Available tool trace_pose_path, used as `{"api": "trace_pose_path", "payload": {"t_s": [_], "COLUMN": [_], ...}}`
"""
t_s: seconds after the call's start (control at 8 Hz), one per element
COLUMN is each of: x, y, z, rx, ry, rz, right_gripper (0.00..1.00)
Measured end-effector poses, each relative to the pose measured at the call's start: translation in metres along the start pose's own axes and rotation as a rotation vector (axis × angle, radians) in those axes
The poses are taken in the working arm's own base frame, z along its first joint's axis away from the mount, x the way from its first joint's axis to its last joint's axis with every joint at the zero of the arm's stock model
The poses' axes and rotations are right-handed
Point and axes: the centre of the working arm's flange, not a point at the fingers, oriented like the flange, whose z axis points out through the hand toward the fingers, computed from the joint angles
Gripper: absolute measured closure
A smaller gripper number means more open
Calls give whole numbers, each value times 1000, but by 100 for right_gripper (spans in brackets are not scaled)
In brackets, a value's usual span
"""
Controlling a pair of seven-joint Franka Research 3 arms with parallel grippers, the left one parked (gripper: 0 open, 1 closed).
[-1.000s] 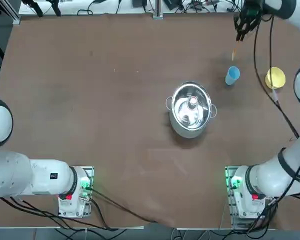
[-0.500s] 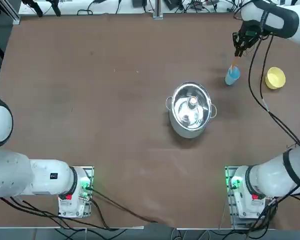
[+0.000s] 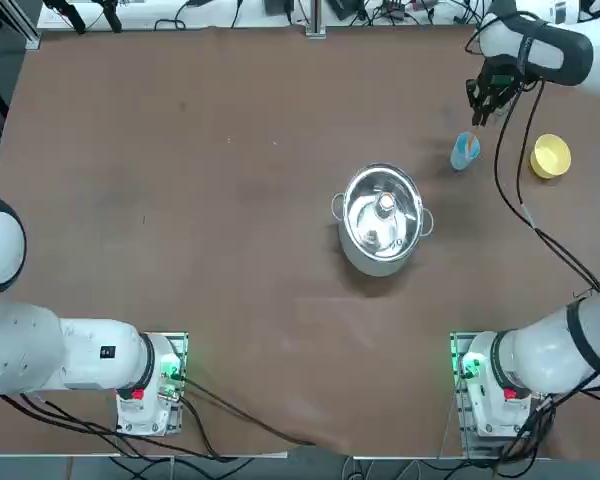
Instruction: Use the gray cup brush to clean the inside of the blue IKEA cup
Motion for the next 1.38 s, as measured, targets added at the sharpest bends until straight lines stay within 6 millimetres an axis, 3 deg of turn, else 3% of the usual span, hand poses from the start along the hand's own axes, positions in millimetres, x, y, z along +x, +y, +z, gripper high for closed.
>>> {"api": "trace_pose_path", "payload": {"t_s": [0.88, 1.38], "x": [20, 21], "y": [22, 0], "z": [30, 29], "rx": [-20, -14], "ry": [29, 58], "rz": [26, 31], "right_gripper": [96, 96]}}
